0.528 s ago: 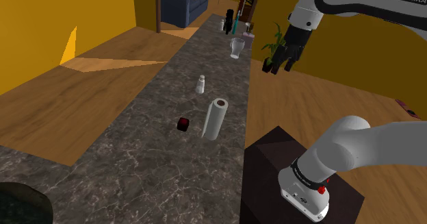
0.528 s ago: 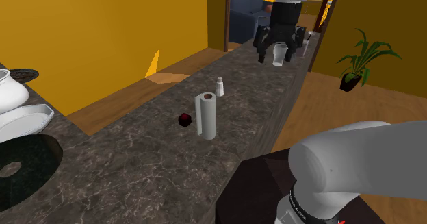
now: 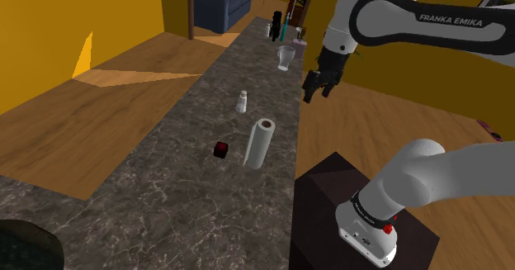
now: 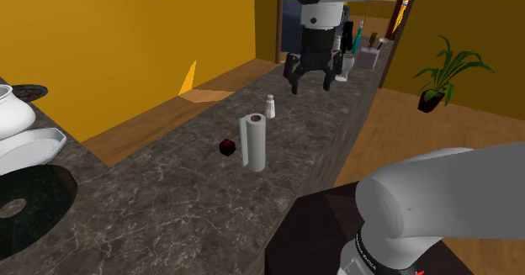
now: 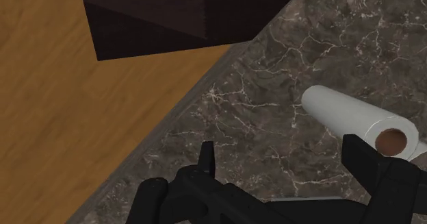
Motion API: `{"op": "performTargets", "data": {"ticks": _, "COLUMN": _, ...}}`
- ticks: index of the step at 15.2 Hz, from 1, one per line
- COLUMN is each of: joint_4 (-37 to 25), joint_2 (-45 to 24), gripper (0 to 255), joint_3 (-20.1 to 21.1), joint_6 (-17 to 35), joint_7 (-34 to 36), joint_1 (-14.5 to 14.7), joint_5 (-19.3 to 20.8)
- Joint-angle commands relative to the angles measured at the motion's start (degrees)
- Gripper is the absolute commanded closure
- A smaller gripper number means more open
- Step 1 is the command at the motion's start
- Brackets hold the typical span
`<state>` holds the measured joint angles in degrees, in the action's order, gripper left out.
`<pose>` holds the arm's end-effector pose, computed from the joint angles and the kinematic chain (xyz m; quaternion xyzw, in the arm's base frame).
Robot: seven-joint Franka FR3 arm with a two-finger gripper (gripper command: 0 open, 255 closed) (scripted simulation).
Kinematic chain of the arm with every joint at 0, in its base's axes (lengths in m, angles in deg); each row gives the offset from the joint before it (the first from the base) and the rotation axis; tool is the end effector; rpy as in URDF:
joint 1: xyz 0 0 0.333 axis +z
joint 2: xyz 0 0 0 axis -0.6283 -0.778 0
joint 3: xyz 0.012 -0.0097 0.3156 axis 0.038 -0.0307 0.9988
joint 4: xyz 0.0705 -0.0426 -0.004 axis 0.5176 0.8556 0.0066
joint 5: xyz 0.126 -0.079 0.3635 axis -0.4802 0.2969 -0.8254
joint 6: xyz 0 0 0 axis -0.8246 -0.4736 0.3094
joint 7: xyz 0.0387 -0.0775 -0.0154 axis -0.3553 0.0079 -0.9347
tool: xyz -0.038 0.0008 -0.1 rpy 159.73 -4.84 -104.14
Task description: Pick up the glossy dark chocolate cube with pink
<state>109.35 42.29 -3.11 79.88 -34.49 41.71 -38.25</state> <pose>0.3353 0.0544 0.5224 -0.9993 0.0276 0.0228 0.0086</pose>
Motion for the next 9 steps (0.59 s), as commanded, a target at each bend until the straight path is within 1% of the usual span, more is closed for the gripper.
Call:
{"op": "performTargets", "data": {"ticks": 1, "joint_4": 0.82, "joint_2": -2.07, "gripper": 0, "joint_3": 2.60, "joint_6": 3.72, "joint_7": 2.67, "joint_1": 0.63, "joint_5": -0.51}}
{"op": "performTargets", "data": {"ticks": 5, "joint_4": 1.90, "joint_2": -7.14, "gripper": 0, "joint_3": 7.68, "joint_6": 11.06, "joint_7": 8.02, "joint_1": 1.50, "joint_5": -0.70}}
{"op": "performTargets", "data": {"ticks": 9, "joint_4": 1.47, "joint_2": -13.80, "gripper": 0, "joint_3": 12.83, "joint_6": 18.13, "joint_7": 14.01, "joint_1": 1.65, "joint_5": 0.59}}
